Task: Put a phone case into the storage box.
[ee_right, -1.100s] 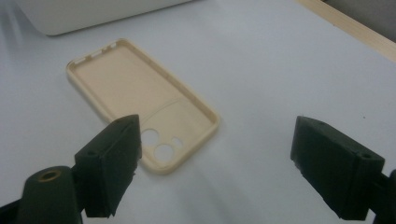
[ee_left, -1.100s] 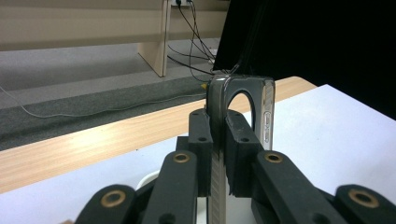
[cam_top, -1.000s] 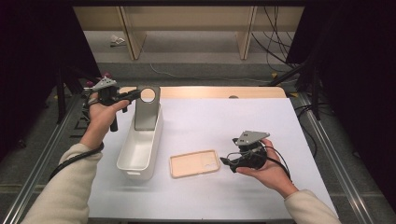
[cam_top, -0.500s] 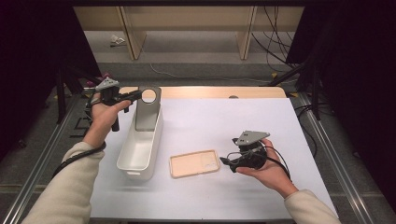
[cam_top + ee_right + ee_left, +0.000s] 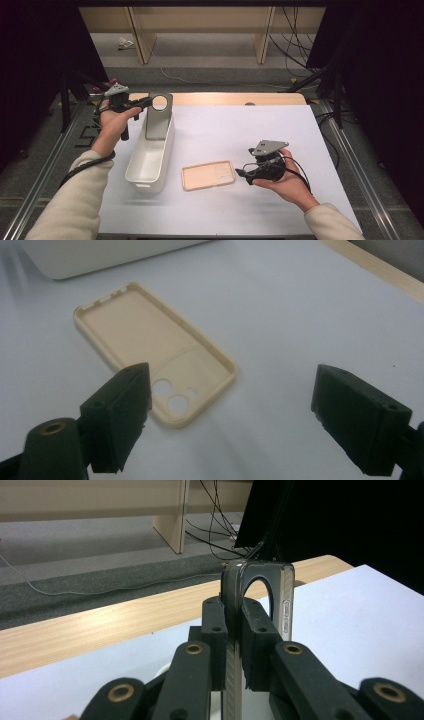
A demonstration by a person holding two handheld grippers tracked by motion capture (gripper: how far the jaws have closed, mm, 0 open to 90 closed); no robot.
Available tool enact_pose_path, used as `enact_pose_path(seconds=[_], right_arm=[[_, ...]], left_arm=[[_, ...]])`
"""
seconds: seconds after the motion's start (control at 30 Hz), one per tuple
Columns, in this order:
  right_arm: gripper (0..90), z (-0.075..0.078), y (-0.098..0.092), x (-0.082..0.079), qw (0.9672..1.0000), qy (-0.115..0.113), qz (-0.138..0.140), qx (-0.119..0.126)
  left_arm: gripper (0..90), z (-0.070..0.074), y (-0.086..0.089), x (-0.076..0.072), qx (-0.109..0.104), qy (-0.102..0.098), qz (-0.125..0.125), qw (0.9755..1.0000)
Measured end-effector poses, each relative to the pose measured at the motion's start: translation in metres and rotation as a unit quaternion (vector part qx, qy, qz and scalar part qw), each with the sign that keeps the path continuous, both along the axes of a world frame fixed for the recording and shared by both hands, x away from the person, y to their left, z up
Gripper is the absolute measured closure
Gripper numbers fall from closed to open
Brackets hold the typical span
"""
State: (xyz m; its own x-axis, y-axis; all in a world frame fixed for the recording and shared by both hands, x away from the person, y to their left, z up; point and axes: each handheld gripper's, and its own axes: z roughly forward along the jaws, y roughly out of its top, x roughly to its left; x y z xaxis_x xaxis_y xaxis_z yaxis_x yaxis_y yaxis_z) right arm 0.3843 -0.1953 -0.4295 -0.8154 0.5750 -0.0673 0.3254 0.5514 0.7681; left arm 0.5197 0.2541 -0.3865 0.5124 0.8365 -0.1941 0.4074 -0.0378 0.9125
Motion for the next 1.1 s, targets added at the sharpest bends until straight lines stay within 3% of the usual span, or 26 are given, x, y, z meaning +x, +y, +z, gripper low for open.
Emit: enact_pose_path(seconds=[1.1], right_arm=[[17.3,0.0,0.0,0.0,1.0,0.002,0.0,0.001]], left_arm=[[81.6,-0.015,-0.002,0.01,0.013,0.02,0.011,0.9996]])
